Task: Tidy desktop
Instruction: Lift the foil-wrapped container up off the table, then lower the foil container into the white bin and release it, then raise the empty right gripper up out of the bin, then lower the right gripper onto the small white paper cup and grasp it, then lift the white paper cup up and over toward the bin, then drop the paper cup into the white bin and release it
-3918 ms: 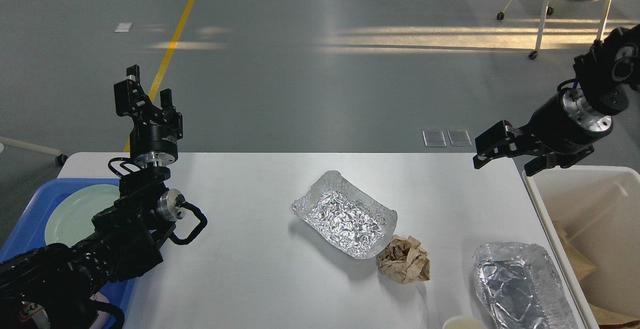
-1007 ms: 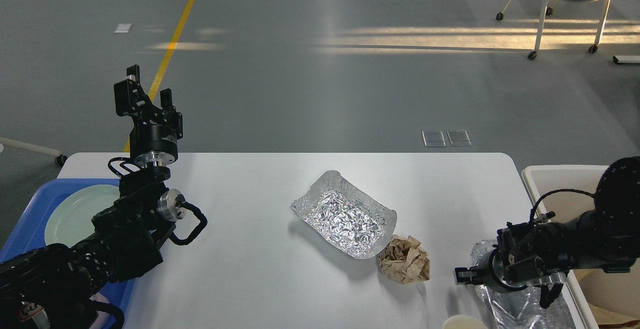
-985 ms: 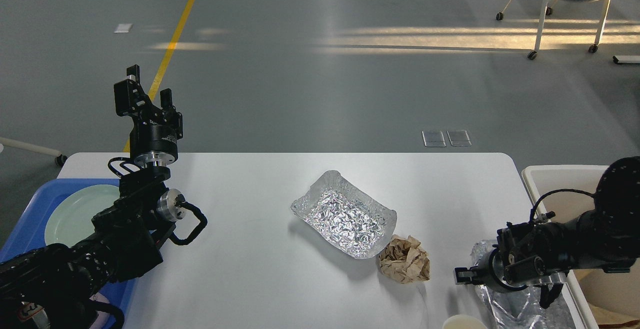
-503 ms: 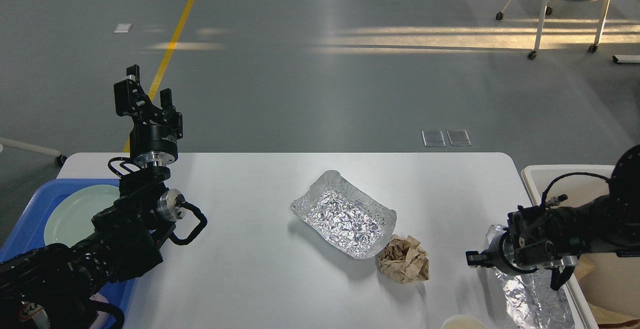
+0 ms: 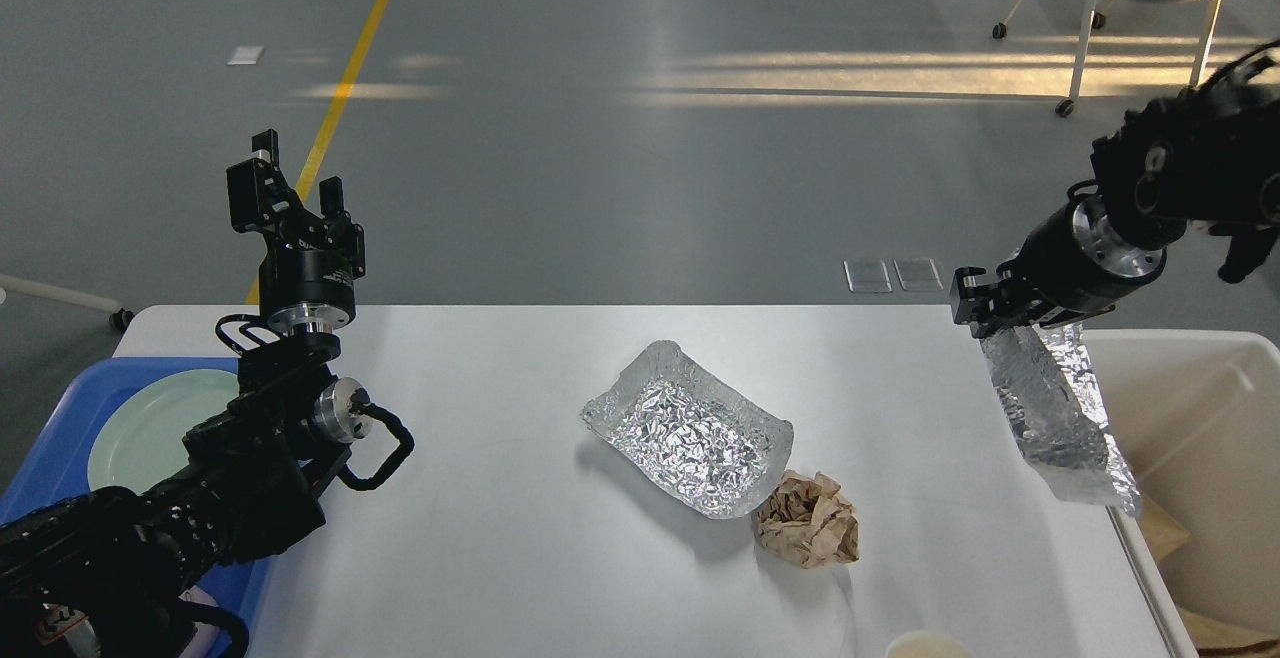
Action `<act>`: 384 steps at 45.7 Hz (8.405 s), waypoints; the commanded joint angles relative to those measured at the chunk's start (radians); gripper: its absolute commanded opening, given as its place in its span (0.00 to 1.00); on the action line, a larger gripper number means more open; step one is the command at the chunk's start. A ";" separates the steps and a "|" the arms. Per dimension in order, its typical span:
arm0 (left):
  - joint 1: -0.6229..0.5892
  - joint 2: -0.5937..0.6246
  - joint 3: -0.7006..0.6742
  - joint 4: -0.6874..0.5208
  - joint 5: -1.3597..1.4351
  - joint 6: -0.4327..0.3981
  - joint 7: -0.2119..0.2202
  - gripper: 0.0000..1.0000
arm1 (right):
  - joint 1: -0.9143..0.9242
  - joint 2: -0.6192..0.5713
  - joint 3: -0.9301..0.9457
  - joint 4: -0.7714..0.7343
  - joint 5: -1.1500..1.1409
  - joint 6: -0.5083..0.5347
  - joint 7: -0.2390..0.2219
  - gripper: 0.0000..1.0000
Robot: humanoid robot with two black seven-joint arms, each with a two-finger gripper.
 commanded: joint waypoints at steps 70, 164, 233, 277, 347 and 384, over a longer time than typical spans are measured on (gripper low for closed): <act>0.000 0.000 0.000 0.000 0.001 0.000 0.000 0.96 | -0.380 -0.182 0.232 -0.362 -0.305 0.008 0.028 0.00; 0.000 0.000 0.000 0.000 0.000 0.000 0.000 0.96 | 0.525 -0.257 0.137 0.473 -0.015 0.386 0.027 0.99; 0.000 0.000 0.000 0.000 0.001 0.000 0.000 0.96 | -0.326 -0.147 0.146 0.380 -0.557 -0.174 -0.005 0.99; 0.000 0.000 0.000 0.000 0.000 0.000 0.000 0.96 | -0.553 -0.097 0.141 0.263 -0.563 -0.318 -0.042 0.01; 0.000 0.000 0.000 0.000 0.000 0.000 0.000 0.96 | 0.333 -0.367 0.433 0.285 -0.127 0.386 -0.010 0.00; 0.000 -0.002 0.000 0.000 0.000 0.000 0.000 0.96 | -0.085 -0.282 0.425 -0.270 -0.236 0.354 -0.018 0.00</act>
